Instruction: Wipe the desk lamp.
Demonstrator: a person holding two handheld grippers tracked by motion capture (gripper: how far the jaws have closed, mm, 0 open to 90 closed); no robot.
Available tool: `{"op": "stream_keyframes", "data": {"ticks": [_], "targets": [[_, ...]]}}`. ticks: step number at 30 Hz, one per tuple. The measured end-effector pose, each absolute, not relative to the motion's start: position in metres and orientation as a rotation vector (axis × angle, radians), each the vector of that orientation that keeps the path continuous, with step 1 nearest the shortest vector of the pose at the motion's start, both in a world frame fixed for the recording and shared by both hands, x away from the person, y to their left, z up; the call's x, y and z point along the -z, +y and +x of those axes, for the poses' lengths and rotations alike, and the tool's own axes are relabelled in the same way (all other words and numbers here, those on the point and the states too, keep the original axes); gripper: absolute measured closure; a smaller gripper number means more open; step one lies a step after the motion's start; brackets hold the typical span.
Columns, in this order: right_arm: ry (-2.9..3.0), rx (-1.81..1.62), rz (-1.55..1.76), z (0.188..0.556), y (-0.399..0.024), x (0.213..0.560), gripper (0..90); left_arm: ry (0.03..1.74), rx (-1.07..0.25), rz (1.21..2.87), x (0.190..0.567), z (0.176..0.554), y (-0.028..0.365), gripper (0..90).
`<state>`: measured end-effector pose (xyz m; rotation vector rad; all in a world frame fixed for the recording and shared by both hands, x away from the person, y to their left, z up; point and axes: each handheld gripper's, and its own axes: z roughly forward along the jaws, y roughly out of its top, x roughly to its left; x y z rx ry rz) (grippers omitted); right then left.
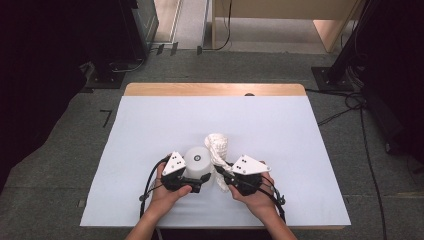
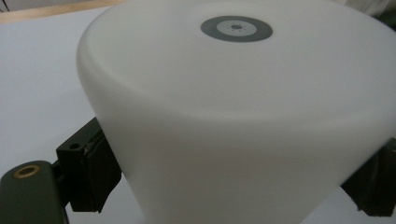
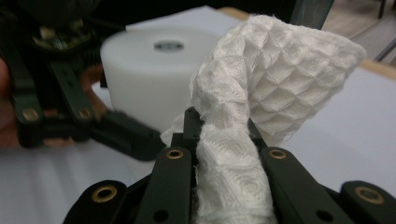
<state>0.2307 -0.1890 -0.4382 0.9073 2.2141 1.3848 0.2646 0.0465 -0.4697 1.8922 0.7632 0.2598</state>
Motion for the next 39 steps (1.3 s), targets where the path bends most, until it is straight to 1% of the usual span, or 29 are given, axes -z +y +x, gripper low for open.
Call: {"op": "stream_keyframes", "data": {"ticks": [4,10,18,24,26,33,36,39], "targets": [[2.308,-1.304,0.989,0.239,-0.185,0.455,79.8,0.797,-0.22,1.864,0.47,0.268,0.05,8.2],[2.417,-1.224,1.048,0.247,-0.184,0.469,80.0,0.803,-0.226,1.86,0.47,0.269,0.05,8.2],[2.457,-1.237,1.031,0.241,-0.181,0.461,80.5,0.852,-0.207,1.834,0.469,0.272,0.054,8.3],[2.545,-1.261,1.011,0.236,-0.172,0.457,81.0,0.926,-0.143,1.772,0.469,0.279,0.063,8.3],[2.56,-1.272,1.006,0.236,-0.17,0.458,80.9,0.927,-0.147,1.774,0.469,0.279,0.064,8.3],[2.45,-1.311,1.111,0.243,-0.179,0.458,80.9,0.859,-0.187,1.822,0.469,0.275,0.059,8.4],[2.381,-1.337,1.104,0.243,-0.183,0.457,81.0,0.797,-0.203,1.867,0.469,0.272,0.054,8.3],[2.293,-1.41,1.086,0.24,-0.188,0.451,81.3,0.77,-0.237,1.903,0.468,0.269,0.05,8.3]]}}
